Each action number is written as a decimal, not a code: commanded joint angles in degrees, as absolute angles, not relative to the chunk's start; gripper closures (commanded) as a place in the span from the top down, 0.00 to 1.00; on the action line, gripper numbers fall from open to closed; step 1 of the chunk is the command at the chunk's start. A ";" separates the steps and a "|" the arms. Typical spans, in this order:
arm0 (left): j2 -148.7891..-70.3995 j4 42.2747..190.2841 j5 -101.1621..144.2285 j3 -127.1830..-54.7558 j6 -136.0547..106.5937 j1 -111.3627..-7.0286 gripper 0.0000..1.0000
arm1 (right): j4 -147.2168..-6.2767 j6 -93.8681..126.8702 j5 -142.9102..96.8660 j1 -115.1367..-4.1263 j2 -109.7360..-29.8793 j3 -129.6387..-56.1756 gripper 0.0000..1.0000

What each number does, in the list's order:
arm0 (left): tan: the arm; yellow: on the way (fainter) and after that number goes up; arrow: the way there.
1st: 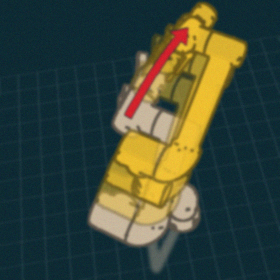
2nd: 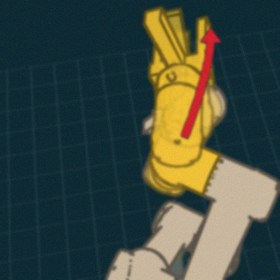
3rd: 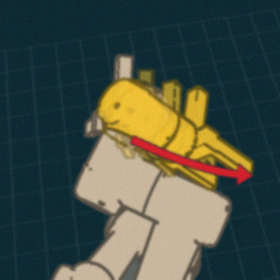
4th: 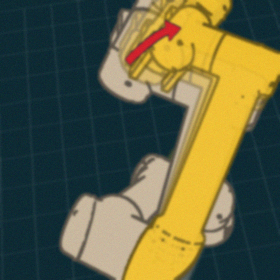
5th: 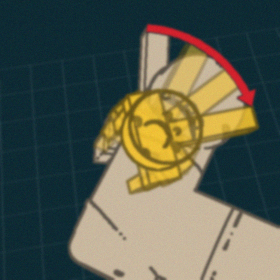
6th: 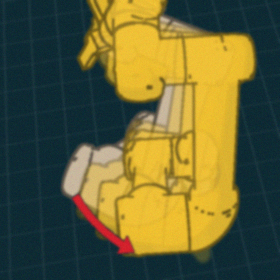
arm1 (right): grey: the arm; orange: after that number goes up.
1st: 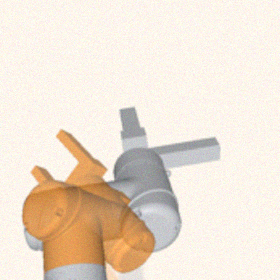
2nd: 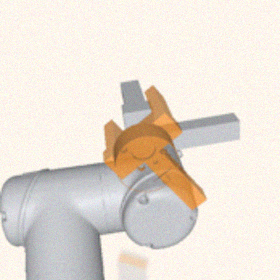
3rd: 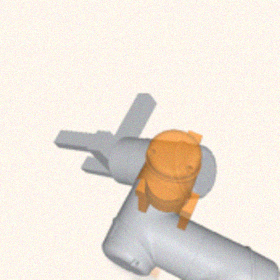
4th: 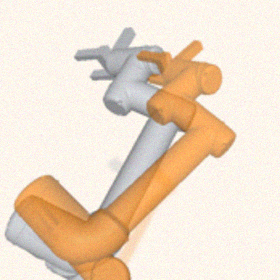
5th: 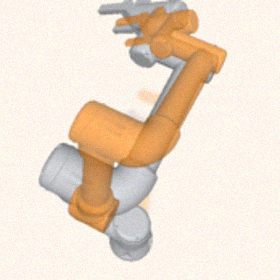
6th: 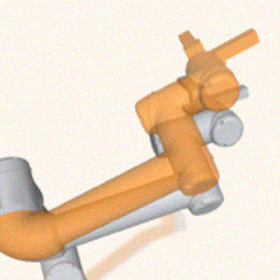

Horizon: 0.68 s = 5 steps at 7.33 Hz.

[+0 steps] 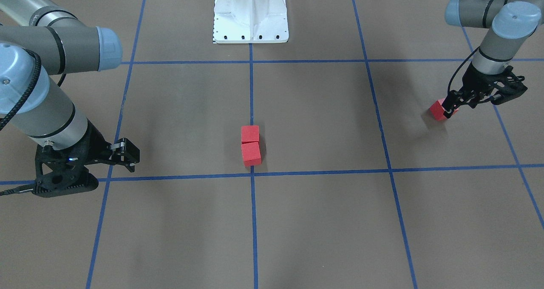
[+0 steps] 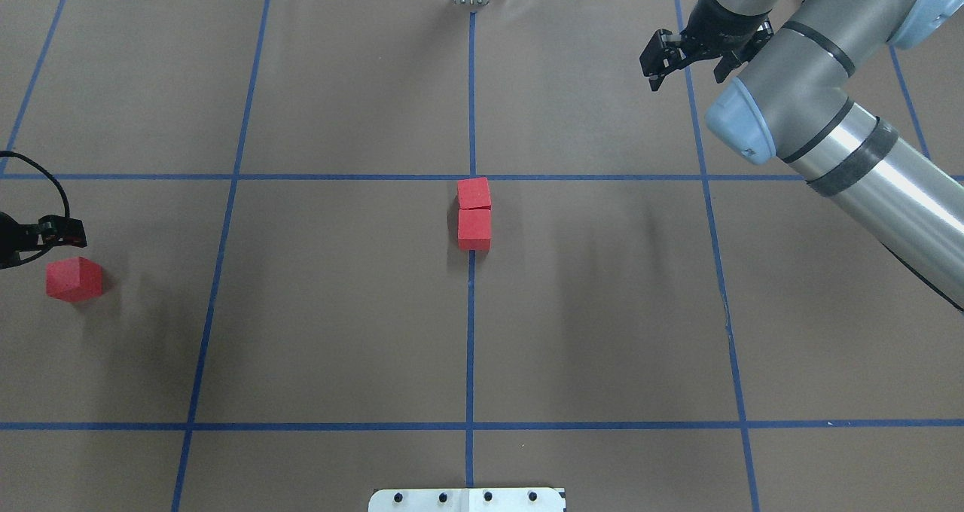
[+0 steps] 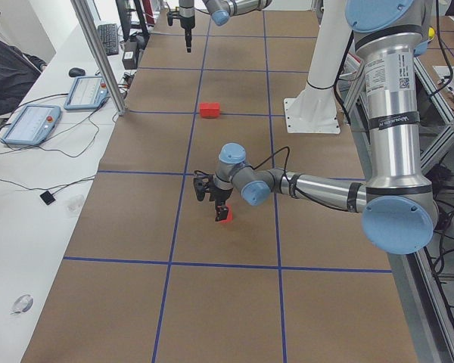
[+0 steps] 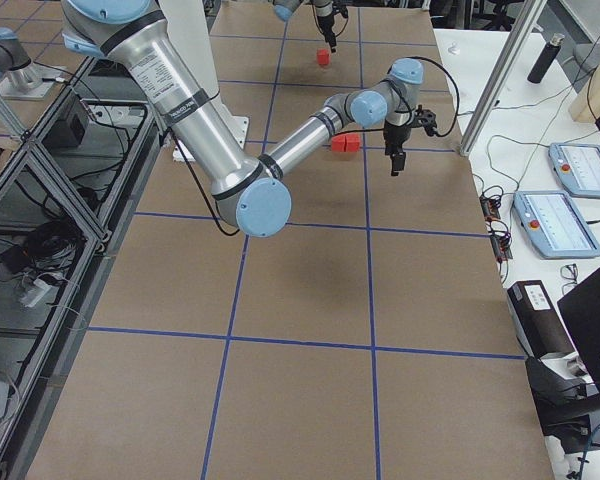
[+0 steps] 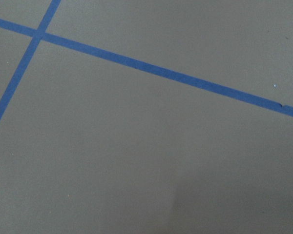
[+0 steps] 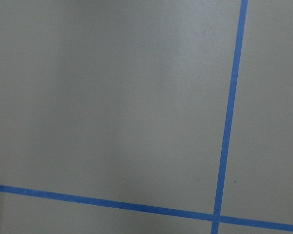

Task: Form red blocks into L shape at center
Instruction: 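Lower the left gripper onto the red cube near it and grasp it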

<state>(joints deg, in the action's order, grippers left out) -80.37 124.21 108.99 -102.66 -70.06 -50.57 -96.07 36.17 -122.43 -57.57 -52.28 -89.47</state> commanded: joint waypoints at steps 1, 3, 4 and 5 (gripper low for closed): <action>-79.98 124.19 108.98 -103.10 -70.14 -50.01 1.00 | -96.06 36.30 -122.43 -57.57 -52.29 -89.47 0.99; -79.98 124.19 108.98 -103.01 -70.40 -49.31 1.00 | -96.06 36.30 -122.43 -57.48 -52.29 -89.39 0.99; -79.98 124.19 108.98 -102.92 -70.49 -48.52 1.00 | -96.06 36.47 -122.43 -57.39 -52.29 -89.47 0.99; -79.98 124.19 108.98 -102.75 -70.58 -47.91 1.00 | -96.06 36.65 -122.34 -57.39 -52.29 -89.56 0.99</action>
